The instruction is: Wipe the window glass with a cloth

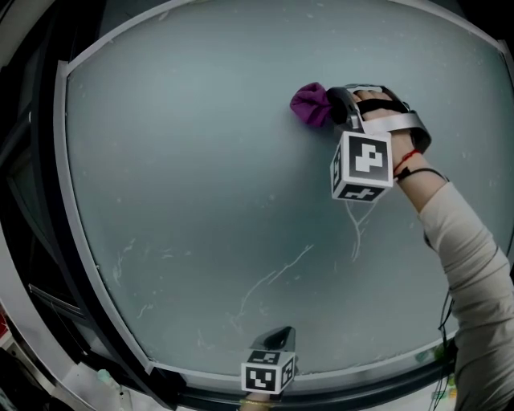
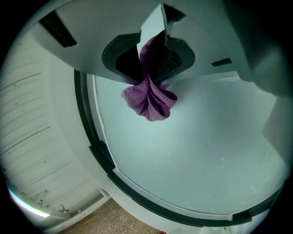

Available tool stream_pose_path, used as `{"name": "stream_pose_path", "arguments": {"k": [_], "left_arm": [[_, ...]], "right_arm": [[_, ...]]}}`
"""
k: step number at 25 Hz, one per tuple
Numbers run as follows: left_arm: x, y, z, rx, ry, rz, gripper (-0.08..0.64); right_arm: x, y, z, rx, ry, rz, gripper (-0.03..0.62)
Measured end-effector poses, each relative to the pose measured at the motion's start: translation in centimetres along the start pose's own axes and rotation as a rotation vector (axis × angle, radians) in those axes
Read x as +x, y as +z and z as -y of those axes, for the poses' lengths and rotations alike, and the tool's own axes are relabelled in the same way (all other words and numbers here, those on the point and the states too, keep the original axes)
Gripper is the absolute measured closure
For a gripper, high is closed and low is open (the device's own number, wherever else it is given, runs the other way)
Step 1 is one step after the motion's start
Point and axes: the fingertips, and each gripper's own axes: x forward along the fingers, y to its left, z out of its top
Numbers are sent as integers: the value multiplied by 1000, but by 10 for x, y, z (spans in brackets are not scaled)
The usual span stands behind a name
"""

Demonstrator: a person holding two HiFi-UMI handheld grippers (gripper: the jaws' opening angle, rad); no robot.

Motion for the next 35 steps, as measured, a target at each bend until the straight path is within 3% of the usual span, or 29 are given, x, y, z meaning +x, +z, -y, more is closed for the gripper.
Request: {"name": "stream_pose_path", "arguments": {"k": [15,35], "left_arm": [[2,3,4,7,8,7,555],[-5,-2,3,-1,15,3,555]], "right_arm": [[-16,13,-29,33,40,44,531],[-59,29,-117,106,165,65,531]]}}
